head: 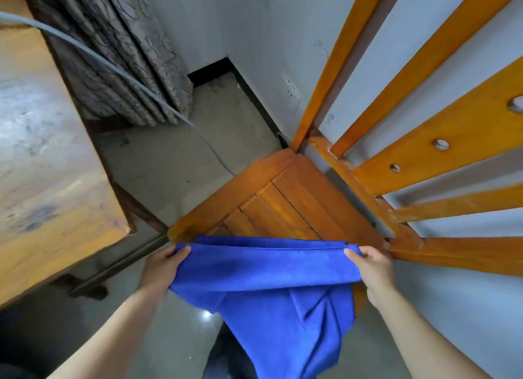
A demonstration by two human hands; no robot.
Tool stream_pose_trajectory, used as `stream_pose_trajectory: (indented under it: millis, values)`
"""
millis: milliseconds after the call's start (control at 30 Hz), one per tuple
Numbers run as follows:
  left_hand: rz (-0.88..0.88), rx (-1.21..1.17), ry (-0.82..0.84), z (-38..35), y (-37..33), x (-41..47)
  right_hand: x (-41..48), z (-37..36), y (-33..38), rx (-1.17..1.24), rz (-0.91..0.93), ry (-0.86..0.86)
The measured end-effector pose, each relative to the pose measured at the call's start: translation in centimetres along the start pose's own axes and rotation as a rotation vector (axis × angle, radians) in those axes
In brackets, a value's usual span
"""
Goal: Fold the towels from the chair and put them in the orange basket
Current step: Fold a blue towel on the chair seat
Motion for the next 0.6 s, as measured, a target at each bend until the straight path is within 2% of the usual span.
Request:
stream_pose_trajectory:
  millis: [167, 367, 600]
  values:
    - [-0.066, 0.093, 0.014, -2.3, -0.7, 2.2, 2.9, -1.0, -1.0, -0.078, -0.002, -0.058]
    - [-0.122, 0.435, 0.043, -2.6, 0.1, 3.7, 3.4, -1.8, -0.5, -0.285, 0.036, -0.107]
    - [-0.212, 0.618, 0.046, -3.8, -0.5, 4.0, 2.8, -2.6, 1.0, -0.48, 0.044, -0.171]
Point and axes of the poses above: each hand's wrist, its own x-axis towards the middle knuckle, its own z-axis out of the back of the hand, y = z × x, the point moved 7 cm from there along x, towards the middle knuckle, and after that the axes turned 10 degrees about -z, right-handed, at the moved point
